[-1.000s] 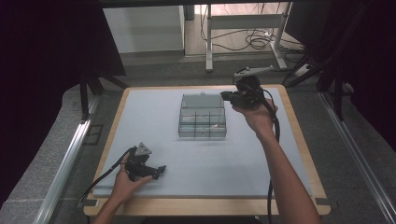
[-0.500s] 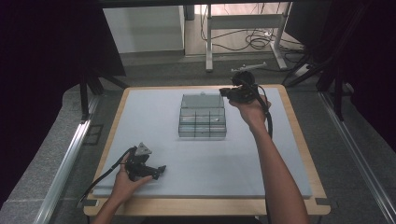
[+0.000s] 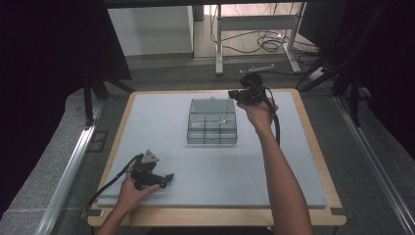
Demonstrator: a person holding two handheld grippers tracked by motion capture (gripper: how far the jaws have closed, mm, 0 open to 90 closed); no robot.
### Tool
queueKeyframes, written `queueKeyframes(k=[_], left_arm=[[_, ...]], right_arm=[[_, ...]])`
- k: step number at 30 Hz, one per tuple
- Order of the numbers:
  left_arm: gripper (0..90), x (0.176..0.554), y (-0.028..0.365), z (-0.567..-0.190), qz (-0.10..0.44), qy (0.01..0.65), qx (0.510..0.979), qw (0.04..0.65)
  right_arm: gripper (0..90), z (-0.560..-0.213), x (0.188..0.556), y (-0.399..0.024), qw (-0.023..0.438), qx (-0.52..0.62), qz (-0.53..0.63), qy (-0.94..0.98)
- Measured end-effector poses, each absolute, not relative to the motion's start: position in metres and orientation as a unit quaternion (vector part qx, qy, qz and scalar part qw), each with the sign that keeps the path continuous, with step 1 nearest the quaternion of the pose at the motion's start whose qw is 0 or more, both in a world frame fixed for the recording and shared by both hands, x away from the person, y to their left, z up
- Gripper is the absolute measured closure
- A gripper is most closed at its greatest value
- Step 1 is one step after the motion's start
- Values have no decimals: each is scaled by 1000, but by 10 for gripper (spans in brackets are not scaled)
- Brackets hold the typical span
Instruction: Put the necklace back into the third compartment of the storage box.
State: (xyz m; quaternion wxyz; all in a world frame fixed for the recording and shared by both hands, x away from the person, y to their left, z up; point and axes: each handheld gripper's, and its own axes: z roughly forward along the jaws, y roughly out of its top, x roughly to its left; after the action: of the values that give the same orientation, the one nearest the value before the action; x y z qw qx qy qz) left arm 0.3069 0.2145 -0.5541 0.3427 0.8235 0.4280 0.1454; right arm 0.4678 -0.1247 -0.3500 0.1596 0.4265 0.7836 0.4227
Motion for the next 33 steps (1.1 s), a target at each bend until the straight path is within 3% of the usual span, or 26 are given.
queueKeyframes(k=[22, 33], left_arm=[[4, 307, 214, -554, 144, 429, 823, 343], [4, 307, 215, -554, 144, 429, 823, 342]], right_arm=[[884, -410, 487, -130, 146, 458, 383, 789], [882, -453, 496, -128, 116, 477, 361, 793]])
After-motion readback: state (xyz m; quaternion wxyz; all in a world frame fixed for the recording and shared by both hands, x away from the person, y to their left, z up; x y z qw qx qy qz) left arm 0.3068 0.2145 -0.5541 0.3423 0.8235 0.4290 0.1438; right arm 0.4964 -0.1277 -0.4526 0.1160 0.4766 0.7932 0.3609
